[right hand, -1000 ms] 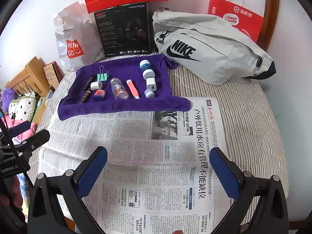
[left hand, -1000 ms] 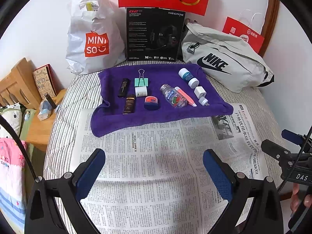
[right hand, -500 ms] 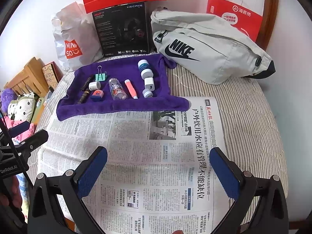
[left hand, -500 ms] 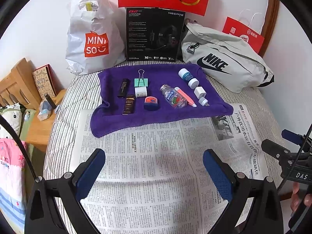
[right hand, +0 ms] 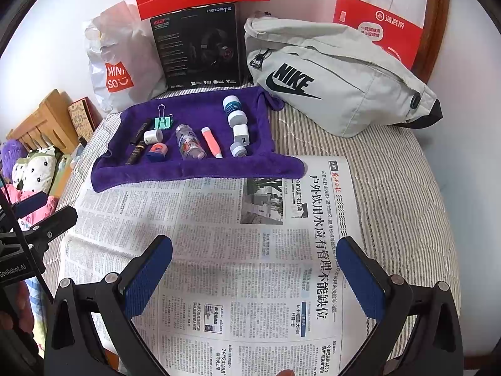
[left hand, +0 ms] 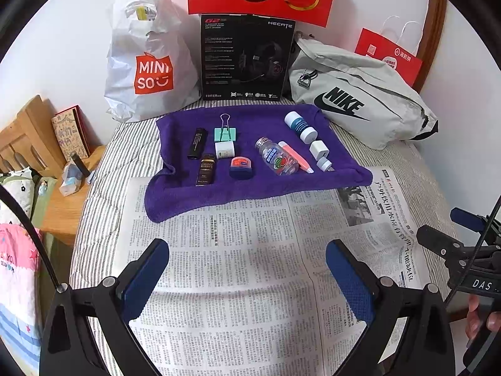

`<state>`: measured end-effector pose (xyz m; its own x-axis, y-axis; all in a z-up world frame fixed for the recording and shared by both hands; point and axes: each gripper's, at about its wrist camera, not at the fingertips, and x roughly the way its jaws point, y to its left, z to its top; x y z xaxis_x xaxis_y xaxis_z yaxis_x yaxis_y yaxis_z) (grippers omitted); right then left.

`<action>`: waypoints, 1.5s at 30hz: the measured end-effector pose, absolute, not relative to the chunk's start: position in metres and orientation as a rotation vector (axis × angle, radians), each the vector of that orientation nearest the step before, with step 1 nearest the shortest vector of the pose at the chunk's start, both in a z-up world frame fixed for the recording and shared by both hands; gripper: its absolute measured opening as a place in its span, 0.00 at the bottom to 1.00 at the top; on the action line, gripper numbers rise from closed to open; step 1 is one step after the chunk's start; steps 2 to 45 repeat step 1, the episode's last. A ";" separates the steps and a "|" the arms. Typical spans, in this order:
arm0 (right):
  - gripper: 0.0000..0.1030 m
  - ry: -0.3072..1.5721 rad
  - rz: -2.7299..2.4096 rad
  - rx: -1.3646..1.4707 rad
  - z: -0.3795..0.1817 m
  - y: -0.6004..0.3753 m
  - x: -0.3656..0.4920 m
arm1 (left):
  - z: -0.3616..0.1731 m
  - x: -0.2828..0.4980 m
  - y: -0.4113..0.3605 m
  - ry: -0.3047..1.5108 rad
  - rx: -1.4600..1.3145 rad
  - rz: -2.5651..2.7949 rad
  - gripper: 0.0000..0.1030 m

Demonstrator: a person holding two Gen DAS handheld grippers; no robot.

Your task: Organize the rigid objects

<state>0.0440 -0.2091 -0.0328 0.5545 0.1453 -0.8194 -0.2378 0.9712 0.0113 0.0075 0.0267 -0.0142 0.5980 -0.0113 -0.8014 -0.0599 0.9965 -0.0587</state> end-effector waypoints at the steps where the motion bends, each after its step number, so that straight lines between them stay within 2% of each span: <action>1: 1.00 0.956 0.228 -0.105 -0.033 -0.209 0.044 | -0.014 0.007 0.027 0.922 -0.078 0.026 0.98; 45: 1.00 0.956 0.228 -0.105 -0.033 -0.209 0.044 | -0.014 0.007 0.027 0.922 -0.078 0.026 0.98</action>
